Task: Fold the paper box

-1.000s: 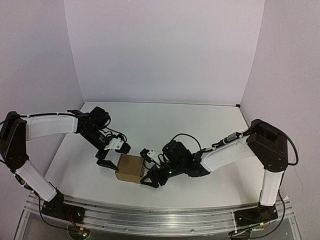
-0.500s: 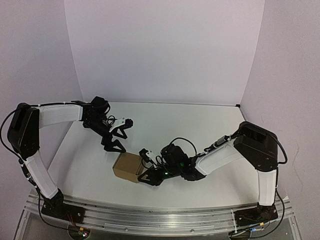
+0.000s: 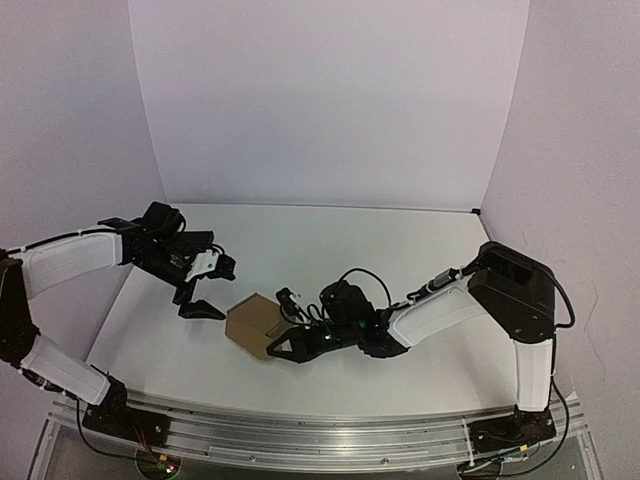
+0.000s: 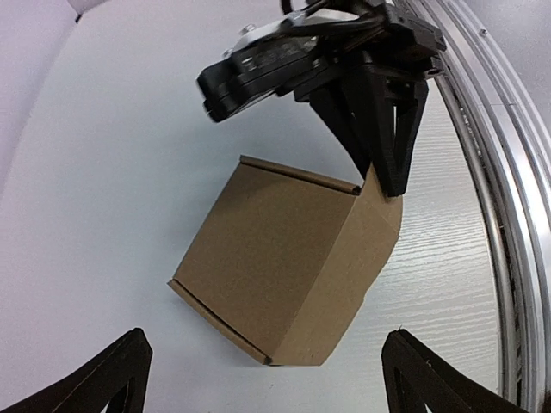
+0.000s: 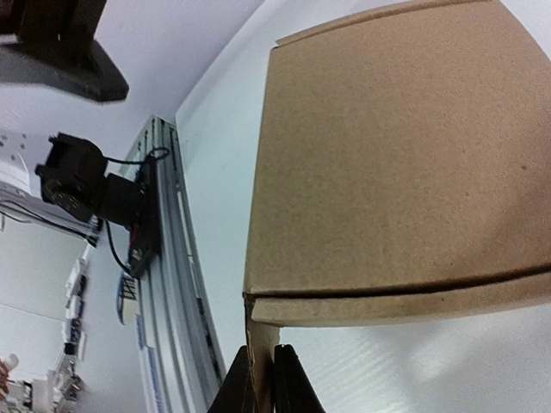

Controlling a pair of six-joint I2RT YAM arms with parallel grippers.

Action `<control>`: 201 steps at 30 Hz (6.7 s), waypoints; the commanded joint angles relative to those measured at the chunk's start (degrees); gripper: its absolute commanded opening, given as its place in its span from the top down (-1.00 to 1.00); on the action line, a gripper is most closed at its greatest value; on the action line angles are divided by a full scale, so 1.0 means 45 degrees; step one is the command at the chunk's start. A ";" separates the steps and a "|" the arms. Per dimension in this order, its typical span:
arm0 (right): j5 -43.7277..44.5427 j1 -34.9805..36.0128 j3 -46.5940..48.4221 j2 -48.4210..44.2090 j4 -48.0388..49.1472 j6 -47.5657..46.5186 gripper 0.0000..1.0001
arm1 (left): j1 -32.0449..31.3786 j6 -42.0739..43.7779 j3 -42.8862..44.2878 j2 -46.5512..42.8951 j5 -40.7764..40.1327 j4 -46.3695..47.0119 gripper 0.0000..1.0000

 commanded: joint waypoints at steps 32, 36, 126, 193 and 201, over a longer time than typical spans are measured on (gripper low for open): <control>-0.0201 -0.0911 -0.0239 0.0301 0.5258 1.2869 0.96 | -0.1202 0.1208 -0.2429 -0.1182 -0.1872 0.5420 -0.32; -0.0263 -0.0938 -0.0344 0.0402 0.5475 1.3021 0.96 | -0.1254 0.1459 -0.3020 -0.1351 -0.2230 0.6756 -0.14; 0.8492 0.0785 0.0376 -0.1781 0.0800 -0.9446 -0.97 | -0.3793 -0.3718 -0.2288 -0.2044 -0.7311 0.7962 1.00; 0.5039 0.0068 -0.5810 -0.3475 0.6481 -0.2429 -0.74 | -0.3747 0.8641 -0.0018 -0.2230 -0.4481 0.0119 1.00; 0.5632 0.0144 -0.4538 -0.3751 0.5759 -0.2797 -0.69 | -0.3862 0.8327 -0.0044 -0.1579 -0.3246 0.0584 1.00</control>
